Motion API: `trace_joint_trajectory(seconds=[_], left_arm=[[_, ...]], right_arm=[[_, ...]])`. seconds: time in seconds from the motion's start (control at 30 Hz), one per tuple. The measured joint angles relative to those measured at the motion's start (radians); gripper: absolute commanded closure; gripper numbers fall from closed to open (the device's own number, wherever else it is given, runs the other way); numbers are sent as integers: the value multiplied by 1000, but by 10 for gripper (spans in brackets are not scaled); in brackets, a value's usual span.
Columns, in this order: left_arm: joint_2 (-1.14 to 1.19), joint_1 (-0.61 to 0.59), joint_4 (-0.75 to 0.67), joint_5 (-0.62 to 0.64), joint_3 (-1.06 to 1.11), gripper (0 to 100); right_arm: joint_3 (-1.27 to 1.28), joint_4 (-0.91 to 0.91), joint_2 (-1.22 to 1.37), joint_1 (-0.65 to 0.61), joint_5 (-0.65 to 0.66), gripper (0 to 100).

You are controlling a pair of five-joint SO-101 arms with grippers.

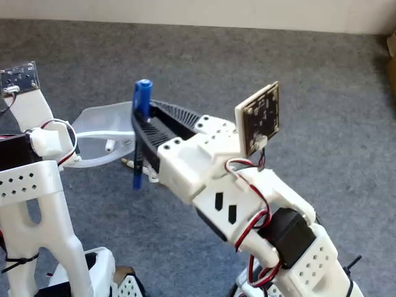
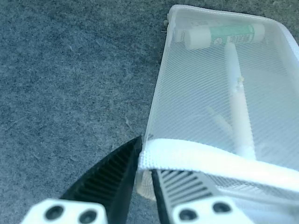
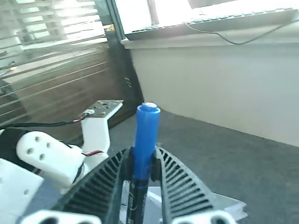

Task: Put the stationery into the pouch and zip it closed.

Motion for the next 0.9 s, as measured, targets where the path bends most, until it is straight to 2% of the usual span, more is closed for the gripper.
trace_joint_trajectory(seconds=[0.2, 0.43, 0.53, 0.67, 0.9], left_arm=[[0, 0, 0, 0, 0, 994], [0, 0, 0, 0, 0, 994], [0, 0, 0, 0, 0, 994], [0, 0, 0, 0, 0, 994], [0, 0, 0, 0, 0, 994]], right_arm=[[0, -37, -5, -81, 0, 994], [104, -81, -140, -86, 0, 994], [183, -183, -180, -84, 3, 994], [318, -339, -186, -87, 94, 994], [583, -763, -186, -87, 247, 994]])
